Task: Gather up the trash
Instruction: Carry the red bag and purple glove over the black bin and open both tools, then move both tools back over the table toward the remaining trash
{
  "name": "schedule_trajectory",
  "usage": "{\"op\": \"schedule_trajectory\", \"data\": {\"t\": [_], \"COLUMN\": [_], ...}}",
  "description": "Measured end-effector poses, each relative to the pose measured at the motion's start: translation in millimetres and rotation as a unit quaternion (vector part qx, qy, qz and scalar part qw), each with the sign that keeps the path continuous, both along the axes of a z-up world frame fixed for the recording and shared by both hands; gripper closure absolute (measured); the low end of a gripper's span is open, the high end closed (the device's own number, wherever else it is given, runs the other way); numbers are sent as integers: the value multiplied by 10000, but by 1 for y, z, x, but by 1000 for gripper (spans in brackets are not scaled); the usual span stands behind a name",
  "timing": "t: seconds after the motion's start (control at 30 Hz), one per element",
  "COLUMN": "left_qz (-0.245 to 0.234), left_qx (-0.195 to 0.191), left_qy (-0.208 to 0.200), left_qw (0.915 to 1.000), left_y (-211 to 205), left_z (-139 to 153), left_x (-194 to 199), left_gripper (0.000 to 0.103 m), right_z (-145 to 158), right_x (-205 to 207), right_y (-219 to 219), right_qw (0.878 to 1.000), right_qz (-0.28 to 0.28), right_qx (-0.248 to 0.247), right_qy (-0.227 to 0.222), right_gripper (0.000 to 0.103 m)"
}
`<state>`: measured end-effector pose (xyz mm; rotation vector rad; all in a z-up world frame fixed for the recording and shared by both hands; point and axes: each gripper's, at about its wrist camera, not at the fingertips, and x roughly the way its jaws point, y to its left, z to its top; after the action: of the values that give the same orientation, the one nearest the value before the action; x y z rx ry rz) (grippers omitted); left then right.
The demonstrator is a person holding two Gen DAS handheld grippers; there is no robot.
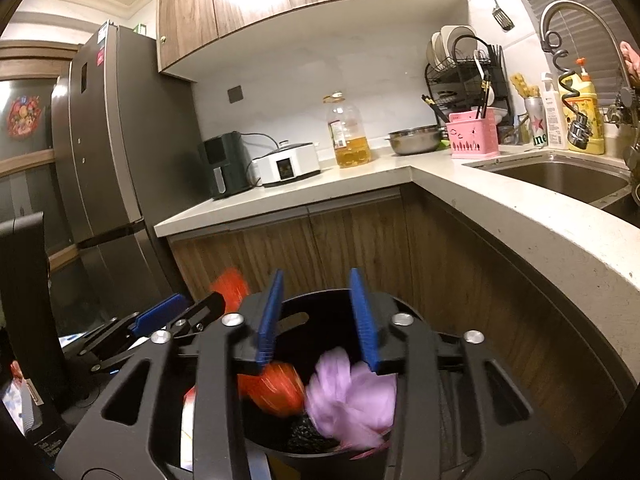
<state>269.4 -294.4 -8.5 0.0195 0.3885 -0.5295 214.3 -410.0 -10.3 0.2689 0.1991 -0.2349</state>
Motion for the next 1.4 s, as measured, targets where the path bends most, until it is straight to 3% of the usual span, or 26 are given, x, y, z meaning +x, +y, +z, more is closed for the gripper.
{"op": "schedule_trajectory", "data": {"t": [0.3, 0.5, 0.57, 1.03, 1.27, 1.4], "left_qz": [200, 478, 587, 1379, 2070, 2637], "left_qx": [-74, 81, 63, 16, -104, -22], "left_qy": [52, 75, 88, -132, -92, -159], "left_qw": [9998, 9988, 9982, 9904, 9782, 9645], "left_y": [12, 27, 37, 111, 178, 227], "left_z": [-4, -10, -12, -14, -22, -28], "left_x": [0, -8, -13, -52, -69, -82], "left_gripper": [17, 12, 8, 8, 8, 8], "right_z": [1, 1, 1, -4, -13, -20], "right_x": [-9, -18, -21, -36, -32, -26], "right_y": [-2, 5, 9, 59, 109, 145], "right_qw": [9998, 9996, 9996, 9999, 9993, 9972], "right_qz": [-215, -288, -284, -120, 352, 716], "right_qx": [13, -33, -26, -102, -91, -106], "right_qy": [-6, -52, -47, 24, 115, 213], "right_gripper": [46, 30, 28, 27, 27, 27]}}
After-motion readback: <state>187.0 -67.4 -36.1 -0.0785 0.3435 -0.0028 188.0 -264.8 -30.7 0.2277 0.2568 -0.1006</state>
